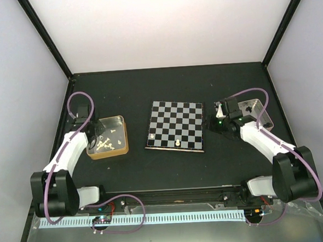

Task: Set up the chess pieces on the board
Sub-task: Pick up the chess piece from the storage box, then place the chess piece on the chessboard.

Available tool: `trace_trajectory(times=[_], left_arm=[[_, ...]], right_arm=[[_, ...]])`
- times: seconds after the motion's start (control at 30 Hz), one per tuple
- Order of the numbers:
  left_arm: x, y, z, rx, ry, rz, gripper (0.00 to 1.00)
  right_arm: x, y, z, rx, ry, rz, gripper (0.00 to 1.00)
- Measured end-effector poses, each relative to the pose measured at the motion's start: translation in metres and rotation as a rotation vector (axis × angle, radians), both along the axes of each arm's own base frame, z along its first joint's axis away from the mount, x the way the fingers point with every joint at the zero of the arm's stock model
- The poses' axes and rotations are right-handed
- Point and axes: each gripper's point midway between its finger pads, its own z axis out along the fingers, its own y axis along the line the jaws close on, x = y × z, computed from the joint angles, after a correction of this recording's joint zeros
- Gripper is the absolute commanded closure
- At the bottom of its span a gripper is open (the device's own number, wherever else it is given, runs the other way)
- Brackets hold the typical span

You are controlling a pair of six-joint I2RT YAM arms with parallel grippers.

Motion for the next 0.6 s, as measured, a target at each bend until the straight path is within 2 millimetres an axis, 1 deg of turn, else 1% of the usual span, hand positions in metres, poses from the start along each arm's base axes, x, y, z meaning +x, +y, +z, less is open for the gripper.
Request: trace_trajectory(times=[0.07,0.13,0.2,0.3,0.33,0.43,0.5,0.6], left_arm=[[0.005,-0.011,0.01,-0.031,-0.029,-0.045,0.98],[0.01,-0.03,0.018,-0.065,-0.043,-0.112,0.98],[0.014,-0.055,0.023,-0.094,-0.046,-0.196,0.98],[0.017,-0.104,0.034,-0.131,-0.052,-0.349,0.98],[0.017,-0.118,0.037,-0.14,-0.054,-0.389,0.98],[0.009,-0.159,0.043,-0.144,-0.059,-0.515,0.99],[0.002,-0.181,0.043,-0.139,-0.053,-0.58,0.98],[-0.01,-0.209,0.032,-0.128,-0.017,-0.666,0.99]], right_arm=[[0.0,0.0,0.004,0.005,-0.011,-0.003,0.55],[0.0,0.0,0.007,0.009,-0.02,-0.005,0.55],[-0.001,0.0,0.01,0.014,-0.028,-0.007,0.55],[-0.003,-0.001,0.012,0.02,-0.035,-0.013,0.55],[-0.004,-0.001,0.013,0.021,-0.037,-0.015,0.55],[-0.008,-0.002,0.014,0.026,-0.041,-0.021,0.55],[-0.009,-0.003,0.016,0.028,-0.046,-0.024,0.55],[-0.011,-0.004,0.02,0.032,-0.059,-0.028,0.55]])
